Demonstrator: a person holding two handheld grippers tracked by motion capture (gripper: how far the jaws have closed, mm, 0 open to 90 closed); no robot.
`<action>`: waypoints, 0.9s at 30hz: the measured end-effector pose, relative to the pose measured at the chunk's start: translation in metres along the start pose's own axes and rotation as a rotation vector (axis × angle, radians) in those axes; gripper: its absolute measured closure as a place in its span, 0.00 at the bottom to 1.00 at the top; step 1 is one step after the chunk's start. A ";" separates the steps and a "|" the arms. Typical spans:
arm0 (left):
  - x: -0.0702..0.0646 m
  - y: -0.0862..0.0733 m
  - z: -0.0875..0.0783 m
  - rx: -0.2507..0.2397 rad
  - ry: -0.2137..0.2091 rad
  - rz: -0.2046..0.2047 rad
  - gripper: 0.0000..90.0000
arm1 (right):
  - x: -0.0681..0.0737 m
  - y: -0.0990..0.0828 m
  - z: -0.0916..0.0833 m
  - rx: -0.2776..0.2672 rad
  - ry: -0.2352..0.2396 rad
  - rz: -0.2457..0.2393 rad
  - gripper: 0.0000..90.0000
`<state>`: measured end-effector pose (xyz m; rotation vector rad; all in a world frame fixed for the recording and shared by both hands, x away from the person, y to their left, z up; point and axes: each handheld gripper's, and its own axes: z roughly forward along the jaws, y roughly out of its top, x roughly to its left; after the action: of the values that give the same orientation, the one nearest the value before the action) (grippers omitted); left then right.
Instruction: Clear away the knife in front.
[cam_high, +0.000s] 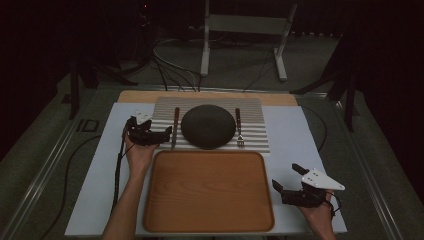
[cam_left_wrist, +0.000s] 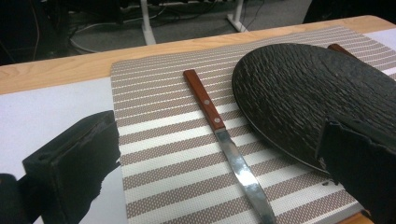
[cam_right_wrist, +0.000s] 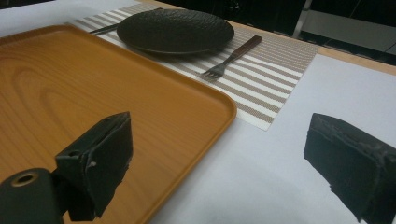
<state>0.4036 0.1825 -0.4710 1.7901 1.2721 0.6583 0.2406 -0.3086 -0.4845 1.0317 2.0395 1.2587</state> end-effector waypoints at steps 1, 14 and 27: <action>-0.002 0.001 0.004 0.009 0.006 0.001 0.00 | 0.000 0.000 0.000 0.000 0.000 0.000 0.09; -0.010 0.005 0.024 0.059 0.028 0.001 0.01 | 0.001 0.000 0.001 0.008 0.000 -0.013 0.09; -0.014 0.014 0.047 0.127 0.044 0.016 0.04 | 0.001 -0.001 0.001 0.010 0.003 -0.018 0.09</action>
<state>0.4430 0.1518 -0.4834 1.8999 1.3572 0.6417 0.2403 -0.3073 -0.4855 1.0144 2.0548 1.2430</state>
